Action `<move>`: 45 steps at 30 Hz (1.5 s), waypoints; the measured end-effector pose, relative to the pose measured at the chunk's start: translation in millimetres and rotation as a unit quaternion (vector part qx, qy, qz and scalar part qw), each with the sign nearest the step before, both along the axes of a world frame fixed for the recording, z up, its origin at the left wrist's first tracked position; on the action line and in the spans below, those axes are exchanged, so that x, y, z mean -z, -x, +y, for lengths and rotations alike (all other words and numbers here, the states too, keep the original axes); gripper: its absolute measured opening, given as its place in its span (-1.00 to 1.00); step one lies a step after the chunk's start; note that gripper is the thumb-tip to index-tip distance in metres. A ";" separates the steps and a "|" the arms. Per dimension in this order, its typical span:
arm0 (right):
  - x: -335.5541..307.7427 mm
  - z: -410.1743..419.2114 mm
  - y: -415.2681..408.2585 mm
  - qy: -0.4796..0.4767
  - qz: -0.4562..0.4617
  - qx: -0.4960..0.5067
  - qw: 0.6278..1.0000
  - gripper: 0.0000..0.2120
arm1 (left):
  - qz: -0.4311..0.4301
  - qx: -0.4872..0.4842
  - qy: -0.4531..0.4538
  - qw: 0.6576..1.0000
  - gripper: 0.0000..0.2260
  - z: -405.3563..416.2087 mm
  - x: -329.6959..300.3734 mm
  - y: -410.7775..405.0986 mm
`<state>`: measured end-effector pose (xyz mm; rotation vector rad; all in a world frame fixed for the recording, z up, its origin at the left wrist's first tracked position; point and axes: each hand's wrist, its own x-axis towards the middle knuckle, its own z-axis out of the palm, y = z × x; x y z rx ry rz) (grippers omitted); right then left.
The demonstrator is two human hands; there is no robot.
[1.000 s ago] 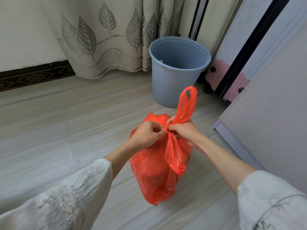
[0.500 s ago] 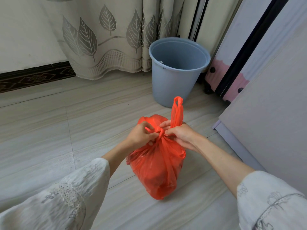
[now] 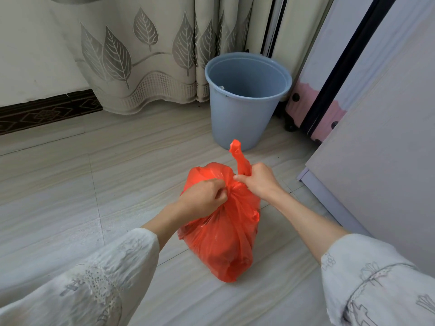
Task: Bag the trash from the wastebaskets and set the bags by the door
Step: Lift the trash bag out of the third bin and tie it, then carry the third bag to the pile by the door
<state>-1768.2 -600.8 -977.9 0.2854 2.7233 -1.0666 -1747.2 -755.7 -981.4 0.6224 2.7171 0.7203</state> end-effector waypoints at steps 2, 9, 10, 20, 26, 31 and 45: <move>-1.5 2.6 0.0 -0.003 -0.003 0.042 0.999 -0.68 | 0.016 0.023 0.017 0.999 -0.85 2.8 -2.5 -2.1; -4.8 21.1 15.5 0.013 -0.008 0.146 0.989 -0.60 | 0.060 0.074 -0.008 0.995 -0.73 8.9 -15.4 -1.0; -5.6 24.1 17.3 0.018 -0.008 0.160 0.987 -0.62 | 0.067 0.083 -0.008 0.994 -0.70 9.4 -17.4 -0.7; -0.3 47.6 16.7 0.132 -0.066 0.235 0.961 -0.78 | -0.011 0.118 -0.010 0.993 -0.72 7.2 -10.9 -1.0; -35.6 30.3 -1.4 0.246 -0.145 0.203 0.937 -0.87 | -0.115 -0.050 0.001 0.992 -0.69 -22.8 -20.8 -10.2; -125.4 7.8 -26.5 0.234 -0.168 0.178 0.941 -0.84 | -0.202 -0.117 0.040 0.972 -0.70 -18.4 -103.2 -25.2; -512.4 34.9 -117.4 0.161 -0.184 0.038 0.969 -0.80 | -0.290 -0.110 -0.016 0.951 -0.85 -2.8 -490.7 -79.0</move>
